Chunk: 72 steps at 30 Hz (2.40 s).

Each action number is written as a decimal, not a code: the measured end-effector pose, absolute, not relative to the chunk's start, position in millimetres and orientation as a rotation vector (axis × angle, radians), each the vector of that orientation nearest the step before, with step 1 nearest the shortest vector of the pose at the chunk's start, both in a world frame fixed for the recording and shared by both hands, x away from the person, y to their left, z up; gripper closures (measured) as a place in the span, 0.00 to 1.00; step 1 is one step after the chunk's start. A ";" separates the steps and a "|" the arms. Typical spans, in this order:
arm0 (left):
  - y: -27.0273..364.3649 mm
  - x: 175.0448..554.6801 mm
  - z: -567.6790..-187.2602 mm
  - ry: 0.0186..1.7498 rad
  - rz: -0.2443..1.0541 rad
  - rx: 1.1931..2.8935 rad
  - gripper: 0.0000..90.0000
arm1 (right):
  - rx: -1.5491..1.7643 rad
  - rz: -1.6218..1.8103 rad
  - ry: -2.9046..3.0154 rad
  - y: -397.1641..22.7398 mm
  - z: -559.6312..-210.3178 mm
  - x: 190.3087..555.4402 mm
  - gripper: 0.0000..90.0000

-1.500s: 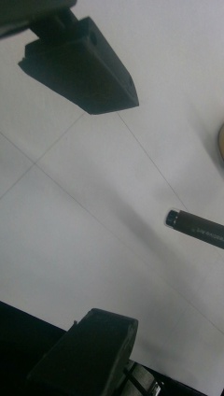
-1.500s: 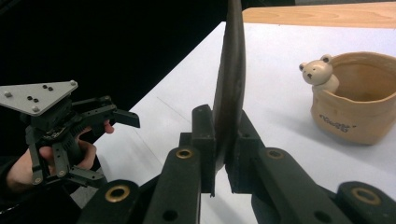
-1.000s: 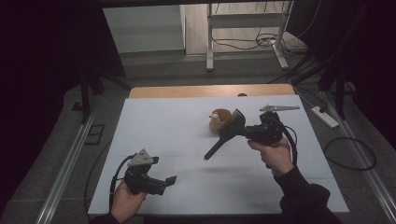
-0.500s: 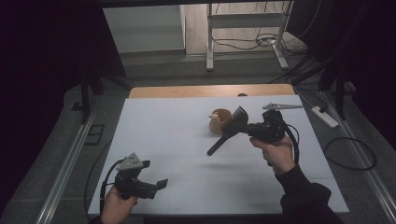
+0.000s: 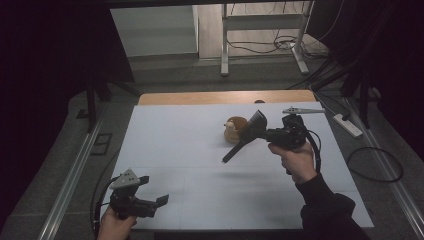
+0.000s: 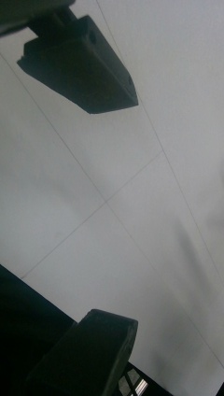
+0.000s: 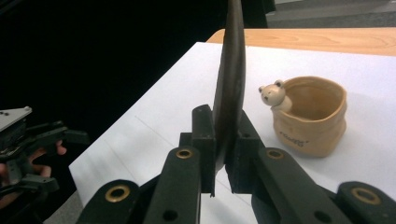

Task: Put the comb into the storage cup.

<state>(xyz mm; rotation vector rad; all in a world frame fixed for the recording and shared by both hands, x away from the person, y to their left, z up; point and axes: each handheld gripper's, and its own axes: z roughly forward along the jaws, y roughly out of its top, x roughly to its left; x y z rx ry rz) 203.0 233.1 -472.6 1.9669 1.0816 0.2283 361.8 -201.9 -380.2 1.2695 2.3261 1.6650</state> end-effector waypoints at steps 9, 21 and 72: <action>240.6 196.8 -474.2 1.102 0.255 1.963 0.00 | 1.273 1.664 2.293 -202.6 -373.3 369.0 0.93; 246.8 192.3 -474.7 1.124 0.279 1.960 0.00 | 1.288 1.644 2.263 -207.4 -365.0 380.2 0.93; 246.8 192.8 -475.3 1.147 0.275 1.987 0.00 | 1.406 1.586 2.087 -234.3 -331.5 435.6 0.93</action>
